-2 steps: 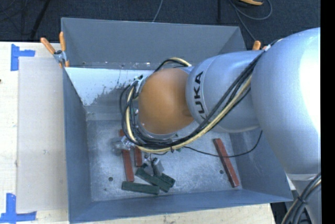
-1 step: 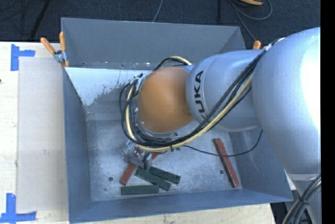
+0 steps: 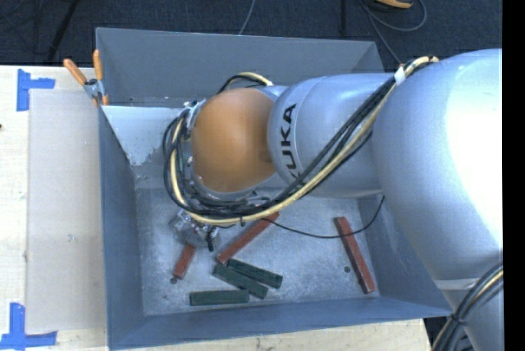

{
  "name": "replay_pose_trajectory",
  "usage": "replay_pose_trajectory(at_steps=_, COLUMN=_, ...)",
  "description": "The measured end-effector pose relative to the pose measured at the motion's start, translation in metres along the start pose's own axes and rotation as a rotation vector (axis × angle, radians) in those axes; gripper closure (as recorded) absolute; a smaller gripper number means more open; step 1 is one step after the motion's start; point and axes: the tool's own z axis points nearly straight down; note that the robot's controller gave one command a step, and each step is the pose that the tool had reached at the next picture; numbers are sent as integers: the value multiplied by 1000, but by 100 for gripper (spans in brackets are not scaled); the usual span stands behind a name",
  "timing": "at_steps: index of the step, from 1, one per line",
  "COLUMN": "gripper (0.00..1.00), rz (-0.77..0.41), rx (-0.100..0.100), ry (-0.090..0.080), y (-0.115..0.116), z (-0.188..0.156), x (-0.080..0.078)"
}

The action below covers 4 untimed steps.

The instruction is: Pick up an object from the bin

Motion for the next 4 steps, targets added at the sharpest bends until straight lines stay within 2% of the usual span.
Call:
replay_pose_trajectory(at_steps=1, gripper=0, rz=4, rx=-2, ry=-1, y=1, z=2, x=1)
replay_pose_trajectory(at_steps=2, gripper=100, rz=6, rx=-2, ry=-1, y=0, z=2, x=2)
replay_pose_trajectory(at_steps=3, gripper=100, rz=-53, rx=3, ry=-6, y=-5, z=-127, x=-2)
replay_pose_trajectory(at_steps=4, gripper=100, rz=-51, rx=5, ry=-6, y=-12, z=-231, x=24)
